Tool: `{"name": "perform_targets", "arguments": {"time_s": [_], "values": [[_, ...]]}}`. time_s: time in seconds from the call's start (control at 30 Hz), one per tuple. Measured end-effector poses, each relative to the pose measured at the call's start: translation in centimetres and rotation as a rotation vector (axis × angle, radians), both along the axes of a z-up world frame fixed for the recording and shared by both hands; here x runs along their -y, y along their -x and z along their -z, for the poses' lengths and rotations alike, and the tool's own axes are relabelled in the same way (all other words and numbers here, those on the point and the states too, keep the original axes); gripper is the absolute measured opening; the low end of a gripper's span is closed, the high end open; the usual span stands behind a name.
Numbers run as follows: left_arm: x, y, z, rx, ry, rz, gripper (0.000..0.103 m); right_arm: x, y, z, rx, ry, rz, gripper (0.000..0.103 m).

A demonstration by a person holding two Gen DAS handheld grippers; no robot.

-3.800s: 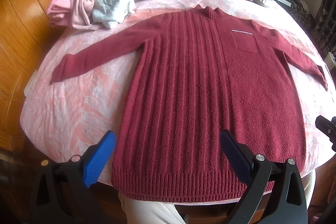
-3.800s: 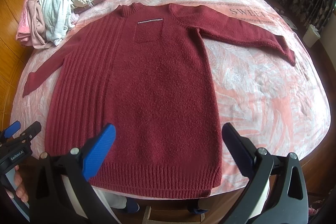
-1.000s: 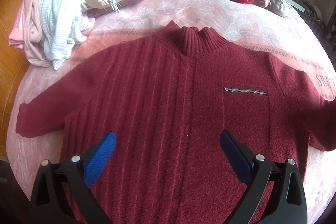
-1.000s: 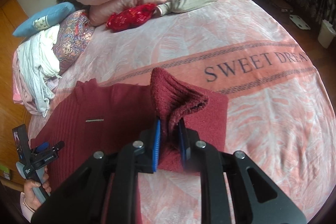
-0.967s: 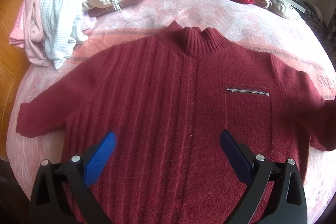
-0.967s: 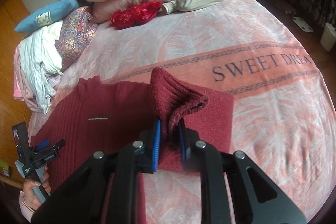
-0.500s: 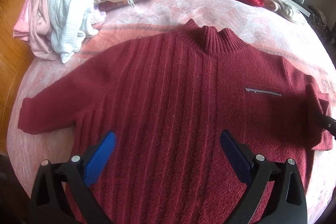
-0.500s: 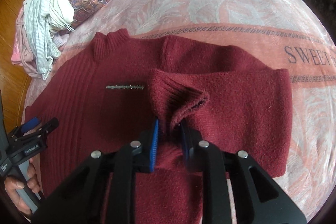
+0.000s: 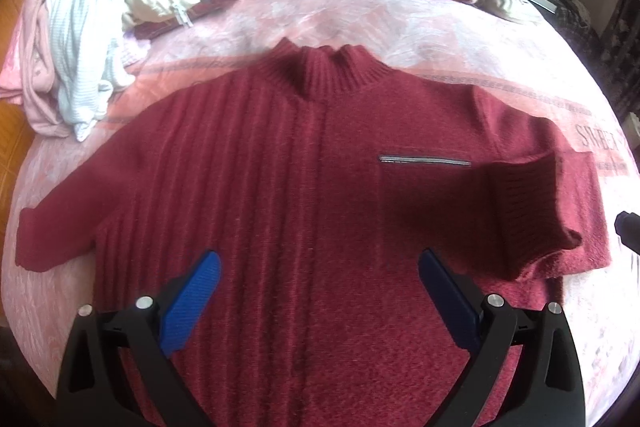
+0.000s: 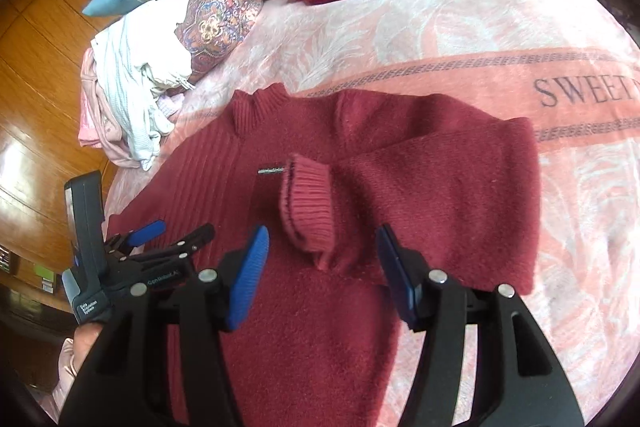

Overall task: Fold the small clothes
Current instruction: 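Carry the cuff with the right tool across the sweater body and release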

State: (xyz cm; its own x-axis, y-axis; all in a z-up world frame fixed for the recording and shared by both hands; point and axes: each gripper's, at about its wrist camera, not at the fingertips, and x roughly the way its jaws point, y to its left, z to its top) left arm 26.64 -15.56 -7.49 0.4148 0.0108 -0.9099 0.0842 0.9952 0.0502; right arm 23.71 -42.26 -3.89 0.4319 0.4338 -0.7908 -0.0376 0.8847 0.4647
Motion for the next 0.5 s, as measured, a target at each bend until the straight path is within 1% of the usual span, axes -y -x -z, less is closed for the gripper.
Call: {"name": "perform_targets", "arguments": {"time_s": [0.1, 0.2, 0.27, 0.33, 0.43, 0.5], "values": [[2.6, 0.3, 0.2, -0.030, 0.075, 0.057, 0.099, 2.3, 1.5, -0.2, 0.004, 0.015, 0.043, 0.058], [4.6, -0.1, 1.0, -0.071, 0.129, 0.073, 0.099, 3.9, 2.7, 0.5, -0.008, 0.028, 0.068, 0.058], [5.5, -0.6, 1.9, -0.103, 0.138, 0.064, 0.099, 4.7, 3.3, 1.4, -0.020, 0.035, 0.079, 0.058], [5.9, -1.0, 3.1, -0.143, 0.118, 0.034, 0.099, 5.0, 3.8, 2.0, -0.022, 0.036, 0.076, 0.058], [6.3, -1.5, 4.0, -0.162, 0.149, 0.016, 0.098, 5.5, 4.3, 2.9, -0.027, 0.048, 0.079, 0.058], [6.7, -1.8, 4.2, -0.162, 0.142, 0.007, 0.091, 5.8, 4.5, 3.5, -0.035, 0.040, 0.087, 0.058]]}}
